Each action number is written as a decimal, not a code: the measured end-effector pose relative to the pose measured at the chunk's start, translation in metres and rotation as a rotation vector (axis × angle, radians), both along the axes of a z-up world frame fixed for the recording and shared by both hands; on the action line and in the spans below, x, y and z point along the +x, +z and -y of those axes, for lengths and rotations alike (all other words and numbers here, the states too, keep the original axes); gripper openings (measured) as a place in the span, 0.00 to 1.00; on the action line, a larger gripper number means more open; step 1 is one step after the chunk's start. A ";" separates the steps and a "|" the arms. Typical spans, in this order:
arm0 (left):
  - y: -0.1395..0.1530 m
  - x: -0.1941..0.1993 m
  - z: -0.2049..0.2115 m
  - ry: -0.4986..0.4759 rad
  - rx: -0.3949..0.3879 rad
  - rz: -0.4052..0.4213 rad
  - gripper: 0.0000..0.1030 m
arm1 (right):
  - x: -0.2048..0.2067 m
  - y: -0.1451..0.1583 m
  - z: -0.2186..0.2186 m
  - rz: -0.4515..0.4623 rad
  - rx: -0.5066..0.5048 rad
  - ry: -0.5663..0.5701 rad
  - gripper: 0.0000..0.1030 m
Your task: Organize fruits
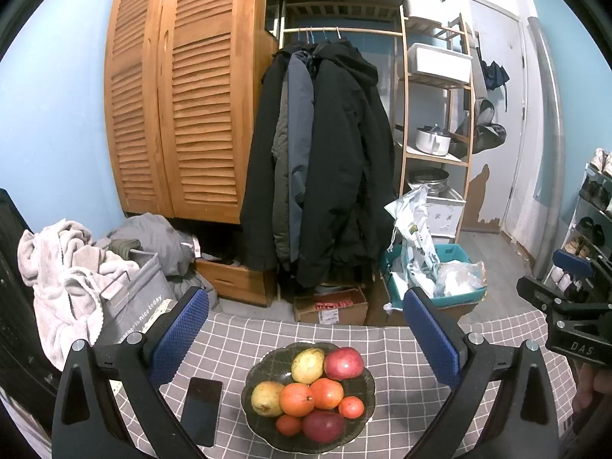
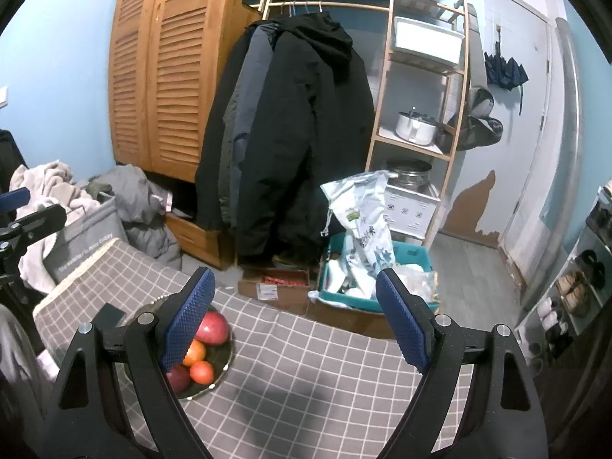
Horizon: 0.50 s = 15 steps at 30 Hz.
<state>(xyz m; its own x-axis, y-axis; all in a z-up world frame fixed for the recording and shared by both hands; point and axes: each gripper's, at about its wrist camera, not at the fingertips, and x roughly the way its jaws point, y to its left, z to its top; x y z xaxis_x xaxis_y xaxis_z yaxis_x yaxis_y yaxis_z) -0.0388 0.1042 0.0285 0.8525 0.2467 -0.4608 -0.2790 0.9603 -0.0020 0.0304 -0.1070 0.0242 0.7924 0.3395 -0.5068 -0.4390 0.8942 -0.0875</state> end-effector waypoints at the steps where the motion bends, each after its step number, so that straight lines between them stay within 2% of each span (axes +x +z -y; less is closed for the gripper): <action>1: 0.001 0.001 0.000 0.000 -0.001 0.001 0.99 | 0.000 0.000 0.000 0.000 0.000 0.000 0.82; 15: 0.002 0.001 0.002 0.001 -0.009 -0.003 0.99 | 0.000 0.001 0.003 0.002 0.003 -0.006 0.82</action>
<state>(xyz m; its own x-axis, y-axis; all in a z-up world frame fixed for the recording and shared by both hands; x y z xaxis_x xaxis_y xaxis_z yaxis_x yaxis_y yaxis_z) -0.0379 0.1017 0.0302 0.8508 0.2431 -0.4658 -0.2797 0.9600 -0.0098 0.0305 -0.1098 0.0249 0.7952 0.3365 -0.5044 -0.4339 0.8969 -0.0858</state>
